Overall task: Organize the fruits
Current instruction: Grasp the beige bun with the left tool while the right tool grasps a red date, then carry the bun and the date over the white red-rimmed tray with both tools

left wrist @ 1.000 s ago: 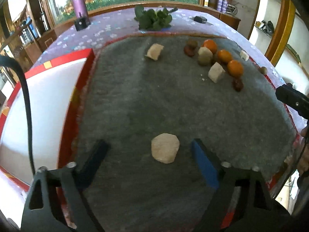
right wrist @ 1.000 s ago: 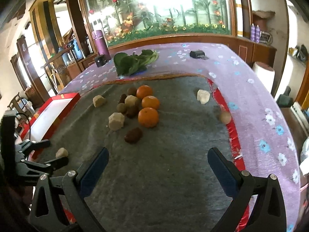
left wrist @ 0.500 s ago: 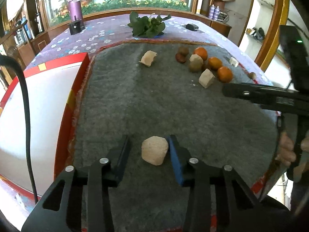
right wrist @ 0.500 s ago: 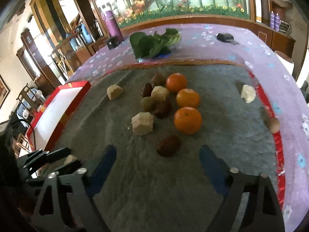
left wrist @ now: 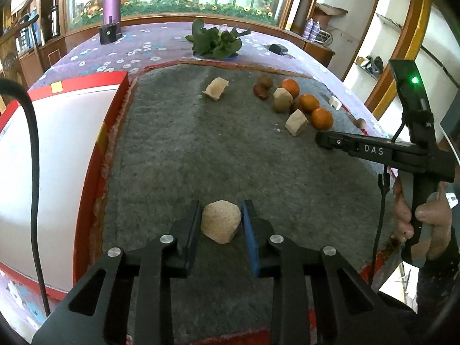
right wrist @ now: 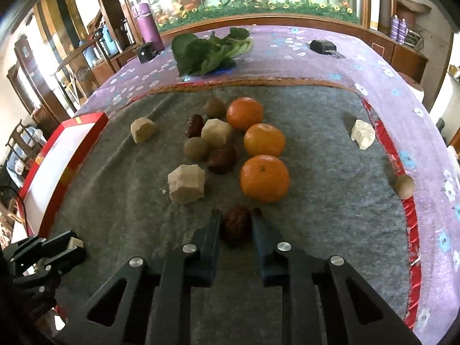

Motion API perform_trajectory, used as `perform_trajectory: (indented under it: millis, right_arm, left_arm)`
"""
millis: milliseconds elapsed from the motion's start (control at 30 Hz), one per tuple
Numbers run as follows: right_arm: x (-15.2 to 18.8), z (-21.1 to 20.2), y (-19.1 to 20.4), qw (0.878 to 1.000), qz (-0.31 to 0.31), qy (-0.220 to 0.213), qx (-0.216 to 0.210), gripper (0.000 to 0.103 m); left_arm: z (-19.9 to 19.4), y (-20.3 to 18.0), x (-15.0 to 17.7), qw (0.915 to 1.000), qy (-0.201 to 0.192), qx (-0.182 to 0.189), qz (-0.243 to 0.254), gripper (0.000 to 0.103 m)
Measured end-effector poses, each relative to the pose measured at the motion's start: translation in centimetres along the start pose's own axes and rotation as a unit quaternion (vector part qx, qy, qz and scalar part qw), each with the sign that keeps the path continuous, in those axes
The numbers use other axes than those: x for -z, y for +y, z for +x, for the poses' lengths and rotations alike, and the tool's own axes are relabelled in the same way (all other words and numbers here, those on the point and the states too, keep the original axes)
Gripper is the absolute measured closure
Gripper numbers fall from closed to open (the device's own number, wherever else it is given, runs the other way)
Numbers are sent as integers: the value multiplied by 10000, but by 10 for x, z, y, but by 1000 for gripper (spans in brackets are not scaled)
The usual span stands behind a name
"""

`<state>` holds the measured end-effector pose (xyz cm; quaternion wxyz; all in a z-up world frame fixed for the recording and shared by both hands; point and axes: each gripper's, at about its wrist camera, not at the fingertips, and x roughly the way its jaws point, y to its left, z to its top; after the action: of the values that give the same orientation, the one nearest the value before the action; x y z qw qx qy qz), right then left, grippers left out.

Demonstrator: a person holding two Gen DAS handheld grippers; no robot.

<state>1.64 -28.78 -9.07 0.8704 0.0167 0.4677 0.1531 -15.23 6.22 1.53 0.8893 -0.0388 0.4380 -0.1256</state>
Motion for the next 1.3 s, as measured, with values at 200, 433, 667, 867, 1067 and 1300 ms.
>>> perform_trajectory:
  millis: [200, 433, 667, 867, 1067, 1300]
  right_arm:
    - [5, -4, -3, 9988, 190, -21, -440, 82]
    - [9, -17, 20, 9954, 91, -150, -945, 83]
    - [-3, -20, 84, 9862, -412, -259, -1581, 83]
    - [-21, -7, 162, 9736, -852, -189, -2109, 83]
    - [-29, 2, 231, 9625, -1204, -196, -2422, 83]
    - [-13, 8, 266, 9571, -1569, -110, -2433, 83]
  left_arm:
    - [-4, 5, 2, 9999, -51, 75, -135, 78]
    - [-22, 12, 3, 9993, -259, 4, -268, 78]
    - [-62, 41, 4, 9941, -738, -482, -628, 78]
    - [-93, 90, 9, 9805, -1054, -1267, -1066, 78]
    - [-91, 128, 18, 9735, -955, -1483, -1453, 78]
    - [-74, 141, 25, 9743, -775, -1417, -1573, 78]
